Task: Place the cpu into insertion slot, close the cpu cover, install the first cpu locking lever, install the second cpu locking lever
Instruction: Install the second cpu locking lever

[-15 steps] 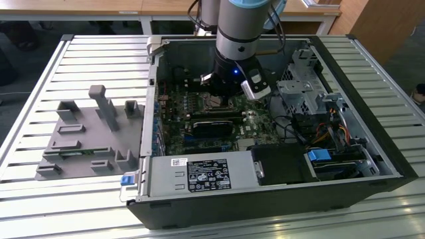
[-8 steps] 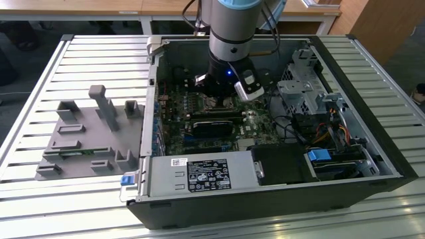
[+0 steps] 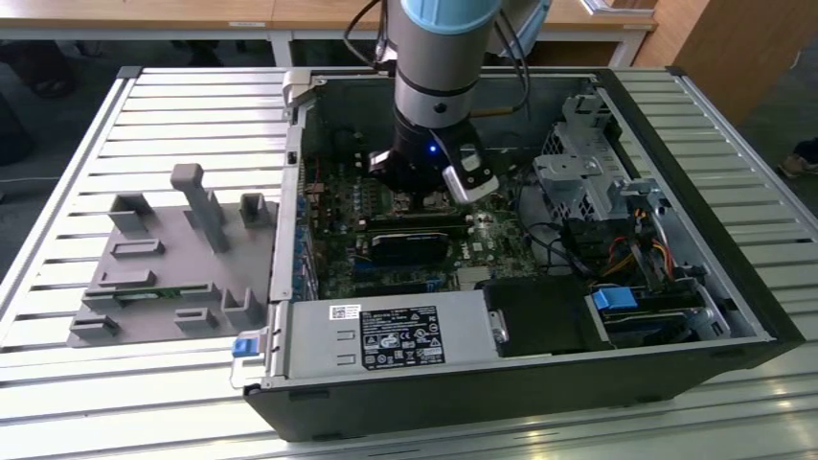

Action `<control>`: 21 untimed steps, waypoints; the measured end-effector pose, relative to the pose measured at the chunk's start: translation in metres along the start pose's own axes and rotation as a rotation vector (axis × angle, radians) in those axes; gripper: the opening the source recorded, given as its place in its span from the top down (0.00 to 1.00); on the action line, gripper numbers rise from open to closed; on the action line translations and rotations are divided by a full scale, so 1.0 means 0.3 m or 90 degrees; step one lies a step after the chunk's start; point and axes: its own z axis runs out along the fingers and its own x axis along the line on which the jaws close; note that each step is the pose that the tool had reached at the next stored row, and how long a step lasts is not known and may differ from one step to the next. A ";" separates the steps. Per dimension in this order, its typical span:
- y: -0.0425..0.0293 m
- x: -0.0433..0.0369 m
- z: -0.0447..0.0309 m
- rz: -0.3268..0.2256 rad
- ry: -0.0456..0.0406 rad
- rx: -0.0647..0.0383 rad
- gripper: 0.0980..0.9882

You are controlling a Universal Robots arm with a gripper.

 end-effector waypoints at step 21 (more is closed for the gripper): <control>-0.038 0.029 0.027 0.000 0.0029 -0.079 0.99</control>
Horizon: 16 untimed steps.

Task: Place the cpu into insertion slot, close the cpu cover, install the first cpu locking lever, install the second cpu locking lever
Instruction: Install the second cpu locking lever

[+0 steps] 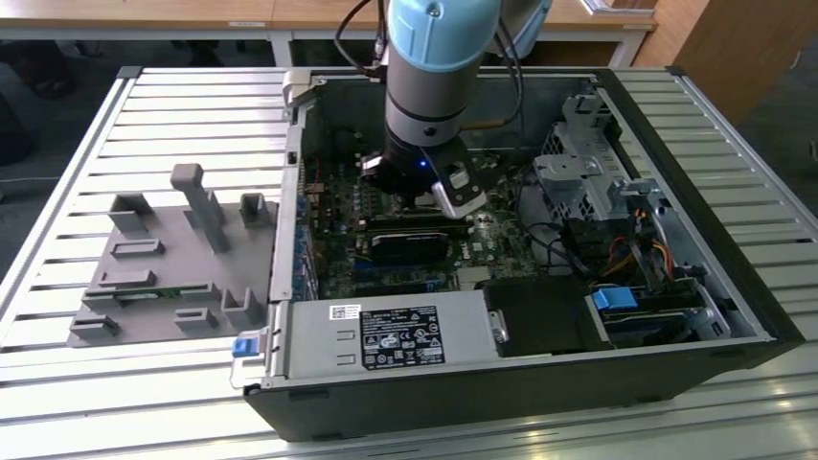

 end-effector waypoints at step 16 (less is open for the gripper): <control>0.007 -0.005 -0.054 0.000 0.0004 -0.008 0.99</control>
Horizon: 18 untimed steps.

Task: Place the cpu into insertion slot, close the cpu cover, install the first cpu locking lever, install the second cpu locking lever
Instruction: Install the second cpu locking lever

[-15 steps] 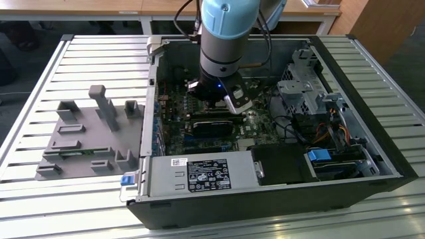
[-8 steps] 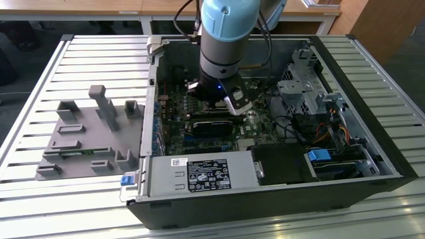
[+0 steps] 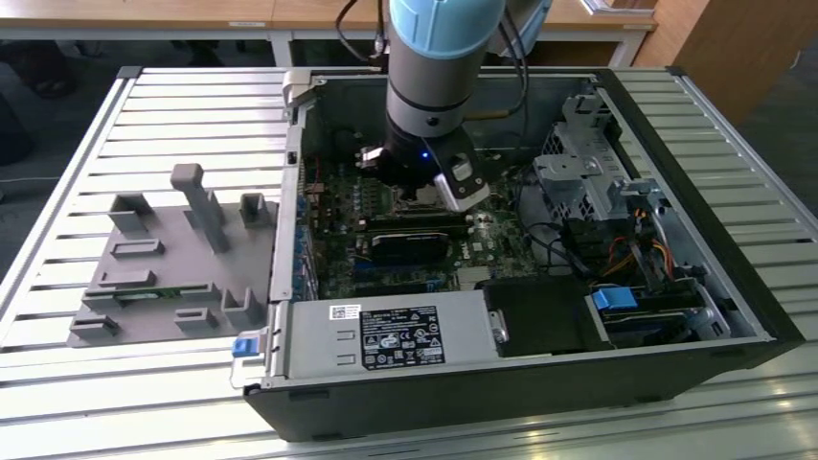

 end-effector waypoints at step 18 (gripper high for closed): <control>-0.036 -0.054 -0.020 0.007 0.0028 -0.004 0.99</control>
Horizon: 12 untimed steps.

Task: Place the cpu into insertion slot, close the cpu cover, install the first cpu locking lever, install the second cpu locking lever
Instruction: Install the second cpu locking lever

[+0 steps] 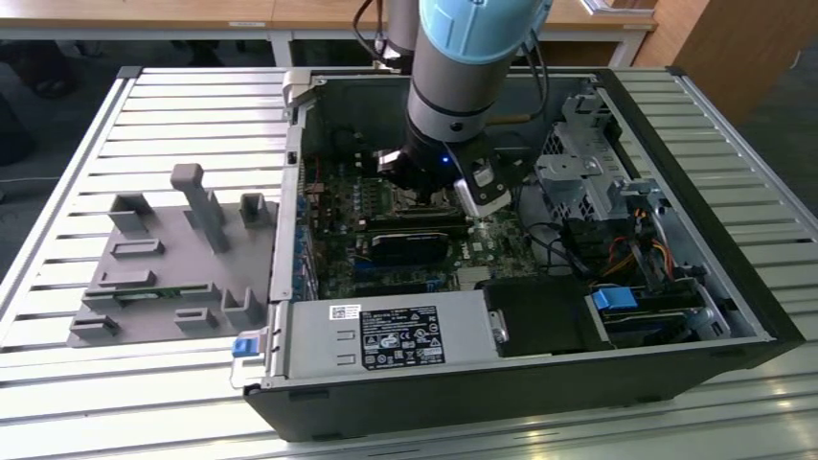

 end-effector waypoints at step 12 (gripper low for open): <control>-0.015 0.043 0.032 0.004 -0.0007 -0.008 0.99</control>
